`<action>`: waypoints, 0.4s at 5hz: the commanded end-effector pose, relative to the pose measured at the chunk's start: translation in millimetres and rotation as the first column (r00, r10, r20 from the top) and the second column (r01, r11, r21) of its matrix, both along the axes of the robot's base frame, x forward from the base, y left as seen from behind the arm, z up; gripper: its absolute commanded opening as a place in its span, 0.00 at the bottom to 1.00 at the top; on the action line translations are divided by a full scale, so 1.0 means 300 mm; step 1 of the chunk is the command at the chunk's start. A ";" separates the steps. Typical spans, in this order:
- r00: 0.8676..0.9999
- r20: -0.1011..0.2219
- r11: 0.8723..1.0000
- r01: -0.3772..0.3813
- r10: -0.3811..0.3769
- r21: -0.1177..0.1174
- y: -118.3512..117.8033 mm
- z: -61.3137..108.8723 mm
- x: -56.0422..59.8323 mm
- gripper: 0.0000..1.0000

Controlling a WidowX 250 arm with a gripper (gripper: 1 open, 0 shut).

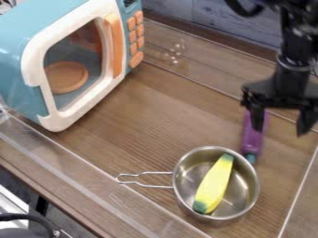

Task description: Put the eggplant in the silver pot

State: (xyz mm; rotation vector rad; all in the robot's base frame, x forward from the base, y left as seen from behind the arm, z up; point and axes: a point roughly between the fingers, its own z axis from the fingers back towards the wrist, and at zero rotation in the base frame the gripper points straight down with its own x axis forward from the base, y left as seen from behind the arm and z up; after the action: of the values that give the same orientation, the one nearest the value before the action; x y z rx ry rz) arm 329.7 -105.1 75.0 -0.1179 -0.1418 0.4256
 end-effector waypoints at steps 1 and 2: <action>0.997 0.055 0.998 -0.058 0.058 -0.004 0.078 0.066 0.006 1.00; 0.994 0.047 0.995 -0.103 0.103 0.014 0.150 0.051 -0.019 1.00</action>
State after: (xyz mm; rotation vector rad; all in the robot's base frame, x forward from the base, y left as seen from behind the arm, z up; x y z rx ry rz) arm 319.6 -60.9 71.7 -0.0813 -0.1418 0.5260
